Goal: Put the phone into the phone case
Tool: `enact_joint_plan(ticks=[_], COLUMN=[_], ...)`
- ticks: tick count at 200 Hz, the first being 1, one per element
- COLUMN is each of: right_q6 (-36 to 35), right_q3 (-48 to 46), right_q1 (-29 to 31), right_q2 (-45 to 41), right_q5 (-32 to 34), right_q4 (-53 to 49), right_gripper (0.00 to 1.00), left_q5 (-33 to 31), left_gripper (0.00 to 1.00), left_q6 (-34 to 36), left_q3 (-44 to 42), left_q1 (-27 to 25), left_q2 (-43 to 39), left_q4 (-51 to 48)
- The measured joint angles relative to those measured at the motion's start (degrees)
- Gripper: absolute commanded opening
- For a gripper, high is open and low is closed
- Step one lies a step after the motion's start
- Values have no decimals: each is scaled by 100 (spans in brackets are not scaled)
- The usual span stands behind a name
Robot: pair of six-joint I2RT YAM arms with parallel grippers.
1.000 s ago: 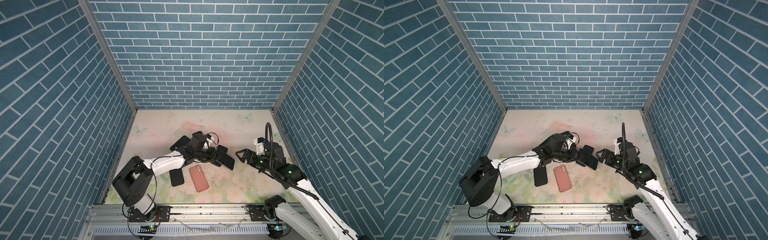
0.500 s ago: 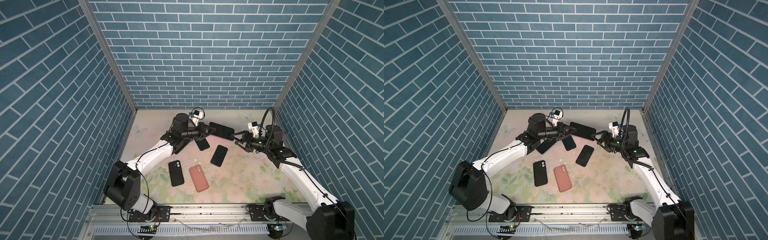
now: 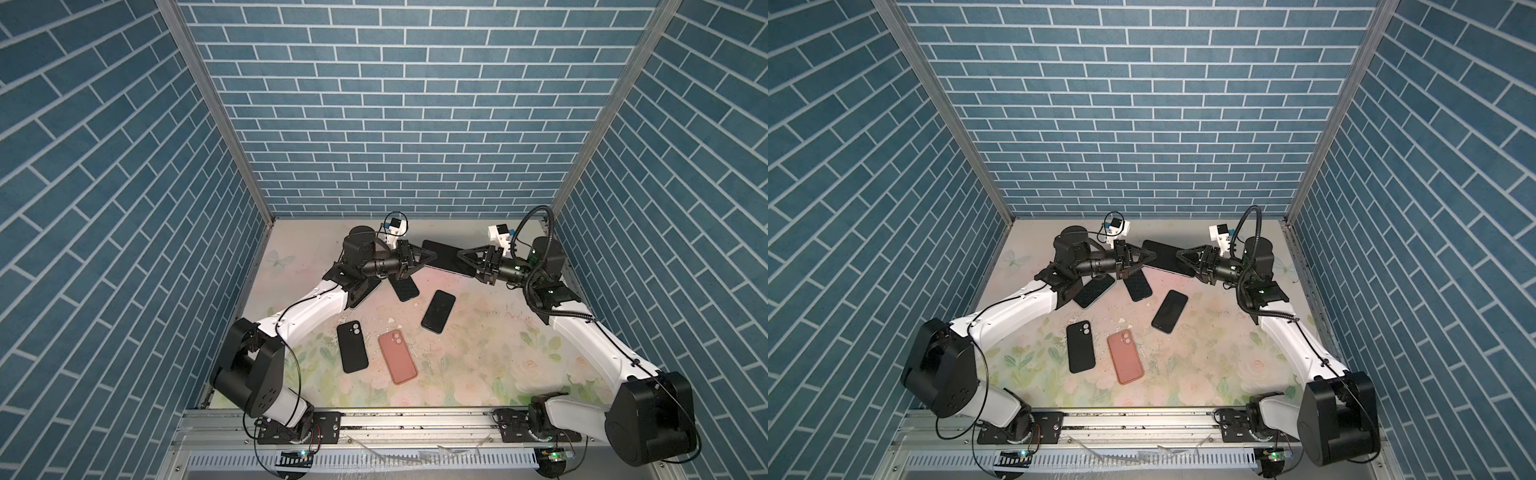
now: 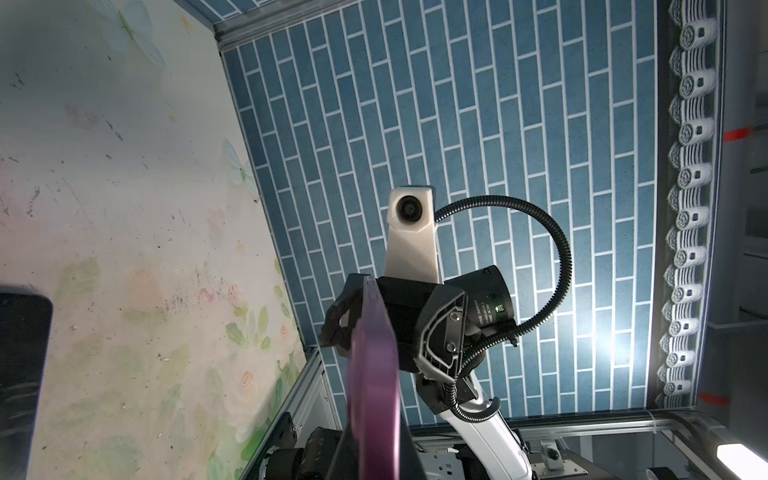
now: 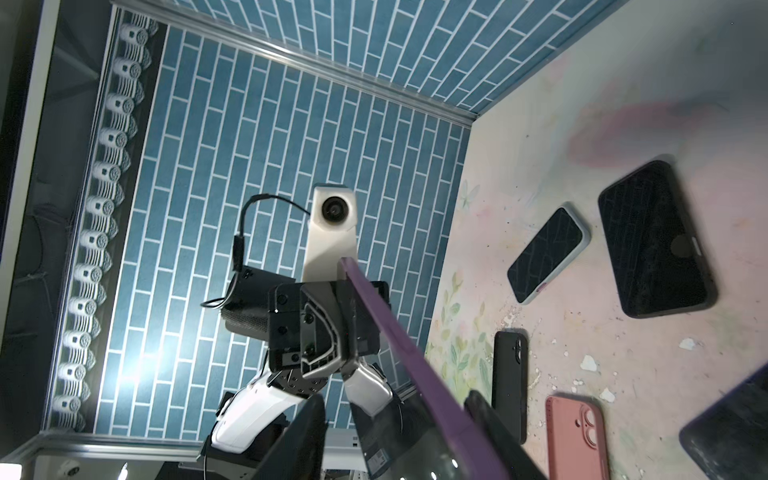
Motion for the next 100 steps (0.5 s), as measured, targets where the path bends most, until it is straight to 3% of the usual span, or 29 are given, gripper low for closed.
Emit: enact_joint_plan(ticks=[38, 59, 85, 100], right_q6=[129, 236, 291, 280], right_q3=[0, 0, 7, 11], right_q1=[114, 116, 116, 120], right_q2=[33, 55, 66, 74], right_q5=[-59, -94, -151, -186], right_q4=[157, 229, 378, 446], right_gripper=[30, 24, 14, 10], left_q5=[33, 44, 46, 42], left_gripper=[6, 12, 25, 41], left_q6=[-205, -297, -411, -442], left_q3=[0, -22, -92, -122], left_q1=[4, 4, 9, 9], left_q2=[28, 28, 76, 122], left_q4=[304, 444, 584, 619])
